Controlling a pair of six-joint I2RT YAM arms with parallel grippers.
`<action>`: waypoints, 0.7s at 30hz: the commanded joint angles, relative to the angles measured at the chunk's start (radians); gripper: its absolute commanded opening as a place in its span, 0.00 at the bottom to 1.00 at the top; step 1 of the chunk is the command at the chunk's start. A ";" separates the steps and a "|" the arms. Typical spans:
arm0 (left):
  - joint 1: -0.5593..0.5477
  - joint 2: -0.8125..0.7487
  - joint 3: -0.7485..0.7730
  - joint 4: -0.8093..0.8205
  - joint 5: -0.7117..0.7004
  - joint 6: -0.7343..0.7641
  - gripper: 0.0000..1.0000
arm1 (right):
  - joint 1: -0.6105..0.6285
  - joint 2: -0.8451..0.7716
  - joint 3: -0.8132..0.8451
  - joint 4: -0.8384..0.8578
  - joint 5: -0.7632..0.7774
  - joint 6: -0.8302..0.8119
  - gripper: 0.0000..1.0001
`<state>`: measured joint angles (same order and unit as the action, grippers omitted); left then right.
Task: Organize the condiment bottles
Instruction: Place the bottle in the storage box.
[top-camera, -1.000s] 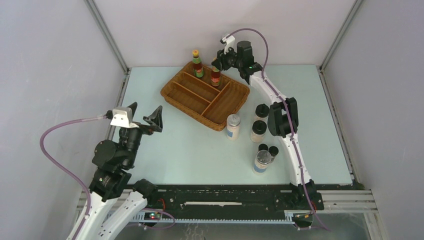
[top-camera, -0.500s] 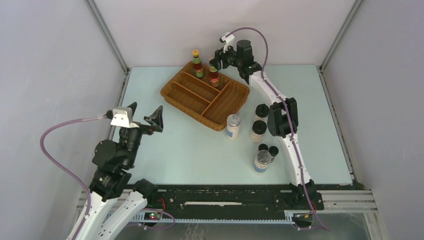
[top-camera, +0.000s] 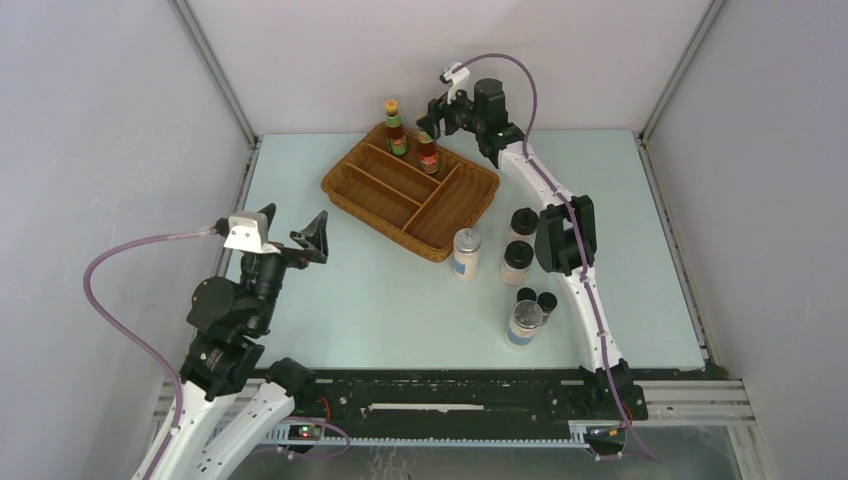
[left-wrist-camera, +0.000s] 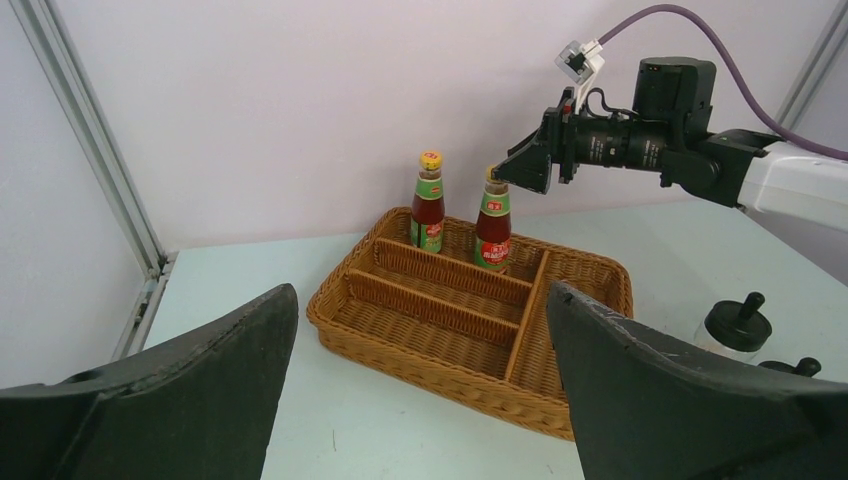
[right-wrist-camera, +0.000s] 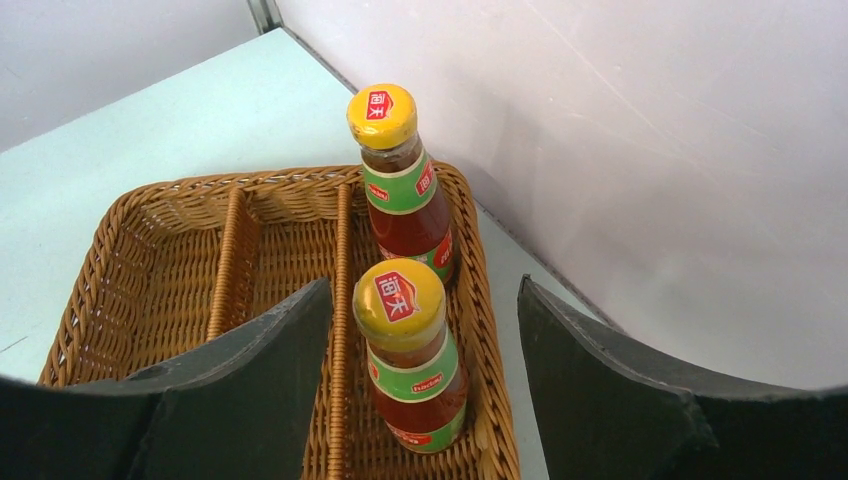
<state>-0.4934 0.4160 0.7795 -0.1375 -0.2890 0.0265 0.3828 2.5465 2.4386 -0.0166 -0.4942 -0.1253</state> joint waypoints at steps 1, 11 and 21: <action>-0.002 0.010 0.011 0.015 0.004 0.010 0.98 | 0.000 -0.050 0.023 0.050 0.003 -0.004 0.77; -0.003 0.014 0.051 -0.014 0.031 -0.012 0.98 | 0.005 -0.133 -0.050 0.075 0.005 -0.002 0.81; -0.002 0.006 0.097 -0.078 0.060 -0.076 0.99 | 0.004 -0.269 -0.195 0.128 0.024 0.002 0.85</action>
<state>-0.4934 0.4210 0.7986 -0.1970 -0.2543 -0.0093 0.3828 2.4054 2.2761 0.0292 -0.4839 -0.1246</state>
